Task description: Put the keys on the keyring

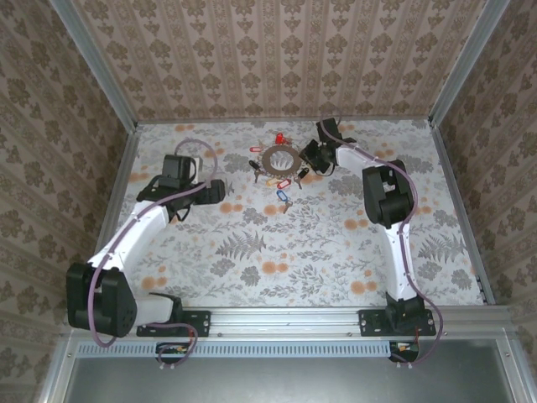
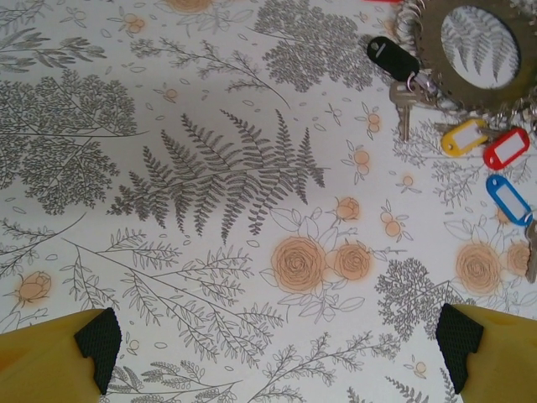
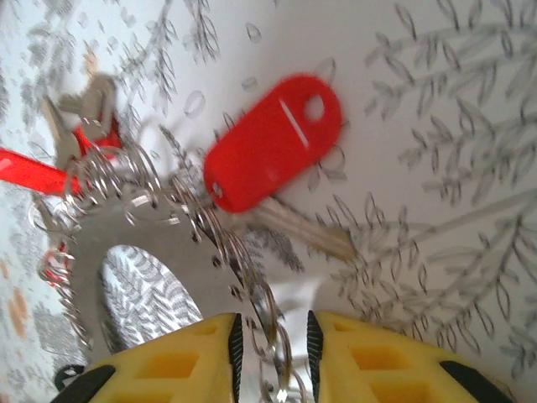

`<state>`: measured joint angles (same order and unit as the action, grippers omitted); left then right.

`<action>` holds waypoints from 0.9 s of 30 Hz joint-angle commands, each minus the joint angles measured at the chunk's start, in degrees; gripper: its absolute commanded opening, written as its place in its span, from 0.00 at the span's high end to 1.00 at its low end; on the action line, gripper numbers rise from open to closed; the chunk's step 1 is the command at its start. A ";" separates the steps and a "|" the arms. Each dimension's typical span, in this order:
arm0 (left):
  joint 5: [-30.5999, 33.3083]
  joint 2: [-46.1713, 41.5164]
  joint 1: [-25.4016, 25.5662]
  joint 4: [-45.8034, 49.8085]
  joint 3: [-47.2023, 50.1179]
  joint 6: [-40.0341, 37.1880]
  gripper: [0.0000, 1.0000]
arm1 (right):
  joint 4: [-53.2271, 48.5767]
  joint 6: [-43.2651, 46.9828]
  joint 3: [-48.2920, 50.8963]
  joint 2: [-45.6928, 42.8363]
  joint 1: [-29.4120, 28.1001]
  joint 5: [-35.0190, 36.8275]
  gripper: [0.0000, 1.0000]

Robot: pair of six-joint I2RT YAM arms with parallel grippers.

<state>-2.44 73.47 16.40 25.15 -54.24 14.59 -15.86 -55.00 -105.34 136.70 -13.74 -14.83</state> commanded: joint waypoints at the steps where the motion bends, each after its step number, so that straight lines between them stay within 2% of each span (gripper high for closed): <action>1: 2.94 0.71 2.14 2.03 -1.23 -2.86 0.00 | 2.68 -2.97 -1.17 4.15 0.24 -4.29 0.73; 3: 3.73 0.92 3.53 2.10 -1.30 -3.65 0.00 | 3.31 -3.17 -1.42 4.37 0.19 -4.79 0.75; 8: 4.44 1.84 6.26 2.88 -1.84 -4.92 0.00 | 6.41 -2.34 -0.86 3.72 0.20 -7.05 0.90; 12: 2.11 1.88 7.59 3.51 -2.39 -5.49 0.00 | 12.30 -1.80 3.54 -0.79 -0.22 -9.08 0.97; 15: -2.16 -0.07 7.93 2.19 -1.63 -5.36 0.00 | 14.45 0.51 7.31 -5.55 -1.06 -9.89 0.99; 21: -10.63 -6.72 7.64 -2.55 1.01 -2.73 0.00 | 12.17 8.28 11.72 -14.09 -4.32 -12.40 1.00; 27: -13.33 -15.37 4.89 -5.60 3.38 -0.36 0.00 | 9.88 13.34 12.69 -19.71 -7.59 -15.37 1.00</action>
<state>-12.40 61.78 23.09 22.17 -52.31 12.27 -4.69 -46.22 -93.25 121.14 -20.12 -26.46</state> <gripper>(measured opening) 0.999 0.067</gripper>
